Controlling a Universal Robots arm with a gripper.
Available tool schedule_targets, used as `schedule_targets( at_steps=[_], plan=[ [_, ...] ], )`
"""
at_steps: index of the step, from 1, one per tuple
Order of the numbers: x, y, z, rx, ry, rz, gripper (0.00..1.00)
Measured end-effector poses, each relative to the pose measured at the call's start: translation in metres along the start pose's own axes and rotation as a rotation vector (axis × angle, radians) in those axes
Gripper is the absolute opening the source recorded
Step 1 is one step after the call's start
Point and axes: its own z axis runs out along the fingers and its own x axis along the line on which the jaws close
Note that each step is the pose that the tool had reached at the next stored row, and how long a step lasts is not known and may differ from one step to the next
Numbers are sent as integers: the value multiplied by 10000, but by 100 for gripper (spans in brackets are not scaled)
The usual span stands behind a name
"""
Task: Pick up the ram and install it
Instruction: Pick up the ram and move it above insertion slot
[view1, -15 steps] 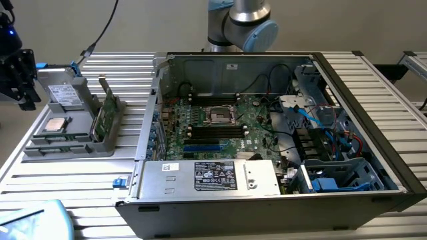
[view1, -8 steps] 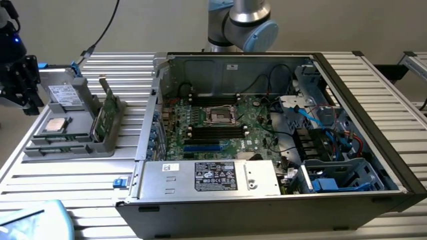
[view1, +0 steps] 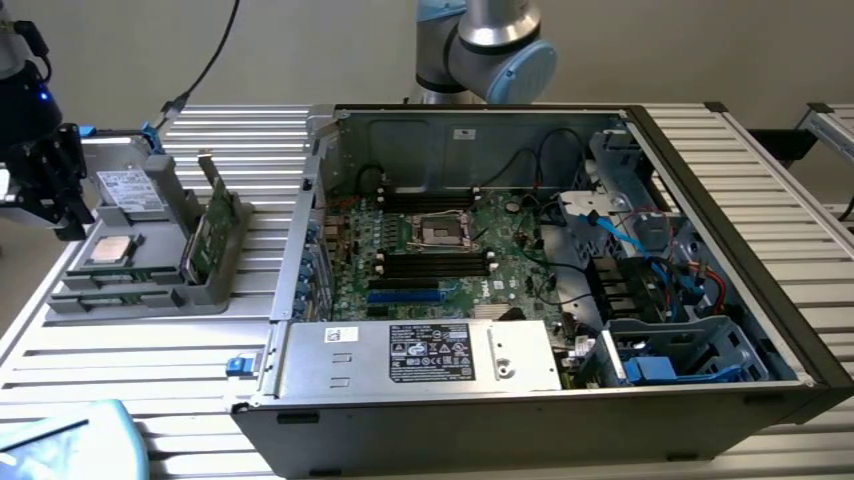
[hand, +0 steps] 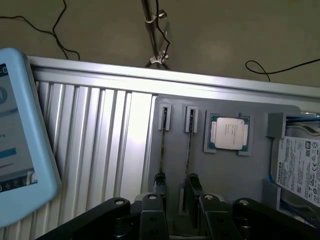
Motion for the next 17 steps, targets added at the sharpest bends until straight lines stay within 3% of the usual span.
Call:
schedule_targets(
  at_steps=[17],
  plan=[
    [90,27,318,-9,24,-390,31]
  ],
)
